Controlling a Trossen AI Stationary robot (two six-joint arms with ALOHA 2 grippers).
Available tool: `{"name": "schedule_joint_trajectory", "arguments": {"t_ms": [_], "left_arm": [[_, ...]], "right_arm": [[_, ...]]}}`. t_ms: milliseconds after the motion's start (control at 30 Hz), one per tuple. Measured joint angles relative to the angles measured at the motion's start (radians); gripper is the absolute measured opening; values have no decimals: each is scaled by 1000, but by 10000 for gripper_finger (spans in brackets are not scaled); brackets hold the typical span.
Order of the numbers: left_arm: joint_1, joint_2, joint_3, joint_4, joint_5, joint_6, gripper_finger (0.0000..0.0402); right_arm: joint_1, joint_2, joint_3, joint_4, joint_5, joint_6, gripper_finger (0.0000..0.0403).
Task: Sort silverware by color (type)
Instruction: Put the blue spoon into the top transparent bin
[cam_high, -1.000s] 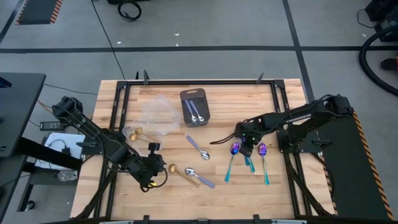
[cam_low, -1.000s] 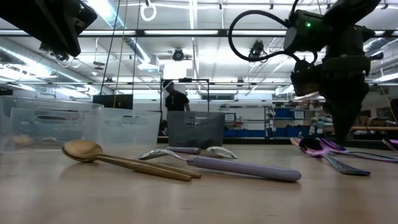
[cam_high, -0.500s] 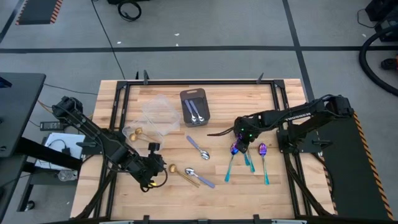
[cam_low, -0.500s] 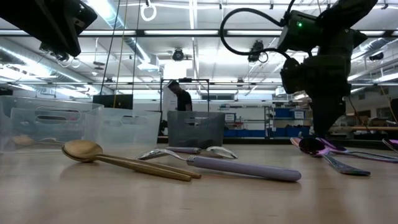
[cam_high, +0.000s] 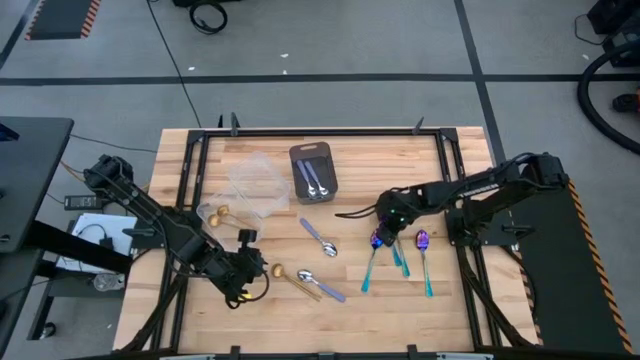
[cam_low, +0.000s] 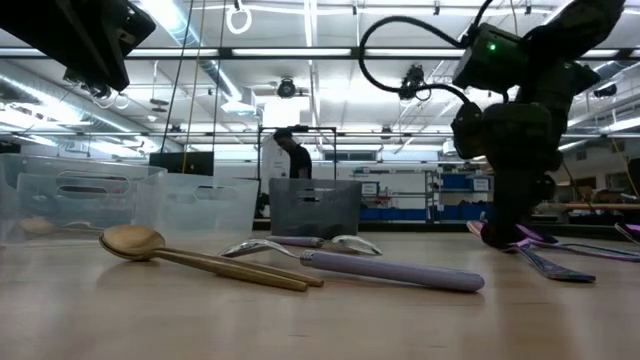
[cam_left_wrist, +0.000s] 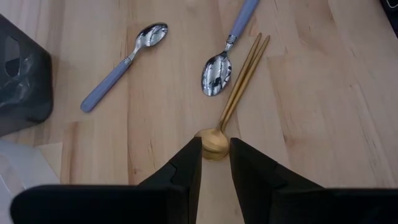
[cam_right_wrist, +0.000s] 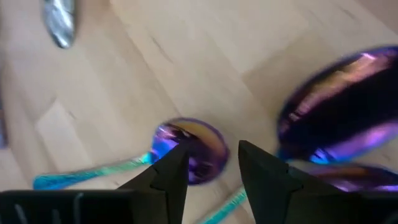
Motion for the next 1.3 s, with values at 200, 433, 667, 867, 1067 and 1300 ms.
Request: {"name": "schedule_joint_trajectory", "arguments": {"t_ms": [200, 433, 667, 867, 1067, 1300], "left_arm": [[0, 0, 0, 0, 0, 0, 91], [0, 0, 0, 0, 0, 0, 91], [0, 0, 0, 0, 0, 0, 91], [0, 0, 0, 0, 0, -18, 91], [0, 0, 0, 0, 1, -18, 91], [0, 0, 0, 1, 0, -23, 91]], "right_arm": [[29, 0, -31, 68, 18, 18, 120], [51, 0, -37, 88, 62, 8, 106], [52, 0, -37, 83, 62, -4, 44], [52, 0, -37, 98, 75, -6, 15], [43, 0, -37, 144, 114, -17, 8], [28, 0, -37, 257, 156, -70, 7]]}}
